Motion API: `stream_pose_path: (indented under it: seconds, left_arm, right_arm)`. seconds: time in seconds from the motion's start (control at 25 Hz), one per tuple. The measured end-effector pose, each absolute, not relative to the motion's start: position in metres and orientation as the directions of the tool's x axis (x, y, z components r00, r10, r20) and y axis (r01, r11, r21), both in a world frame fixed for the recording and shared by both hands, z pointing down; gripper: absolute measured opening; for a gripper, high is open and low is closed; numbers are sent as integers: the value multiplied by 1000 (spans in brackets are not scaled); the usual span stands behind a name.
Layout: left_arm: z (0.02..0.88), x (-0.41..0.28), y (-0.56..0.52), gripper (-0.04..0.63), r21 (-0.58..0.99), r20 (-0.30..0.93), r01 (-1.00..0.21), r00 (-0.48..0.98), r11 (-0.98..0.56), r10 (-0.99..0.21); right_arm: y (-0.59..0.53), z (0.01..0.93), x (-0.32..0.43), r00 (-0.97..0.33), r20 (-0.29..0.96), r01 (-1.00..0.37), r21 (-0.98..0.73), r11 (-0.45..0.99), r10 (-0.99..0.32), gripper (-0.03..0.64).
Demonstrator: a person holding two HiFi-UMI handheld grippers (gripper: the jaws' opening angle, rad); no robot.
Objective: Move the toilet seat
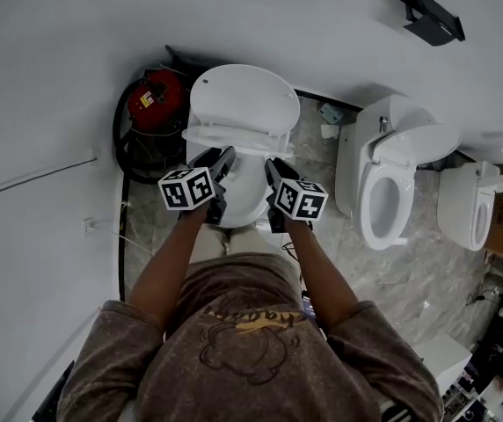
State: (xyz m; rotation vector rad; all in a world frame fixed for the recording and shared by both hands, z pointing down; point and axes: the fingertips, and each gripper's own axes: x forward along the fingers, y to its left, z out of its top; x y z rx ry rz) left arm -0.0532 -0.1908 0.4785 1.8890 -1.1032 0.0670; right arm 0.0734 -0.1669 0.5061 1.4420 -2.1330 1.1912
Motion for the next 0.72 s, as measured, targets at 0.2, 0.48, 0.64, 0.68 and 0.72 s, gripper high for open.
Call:
stream_pose_path:
  seconds: [0.2,0.48,0.64,0.68,0.72]
  left_arm:
    - [472,-49,-210,181,681,446,-710,595,-179,-669]
    - [467,-44,-233,181,665,433,-715,605,-217,-668]
    - [465,-43,-248,179,655,428,-717,611,-238,-666]
    - [465,-42,-251,178,654,427,-718,611,-239,-666]
    - [465,-42,-254,176,653,427,-718,612,-241,-666]
  right_arm:
    - [-184,499,78,-435,640,-876,-463,133,-634,80]
    - [-208,490,81,-424,625,-876,-467,122,-655,80]
    - [-222,487,81,-421,615,-874,-470,118,-667,80]
    - [-225,485,80,-422,611,-874,-471,121,-670,78]
    - [-229,484,80,-422,609,-874,-470,123,-672,78]
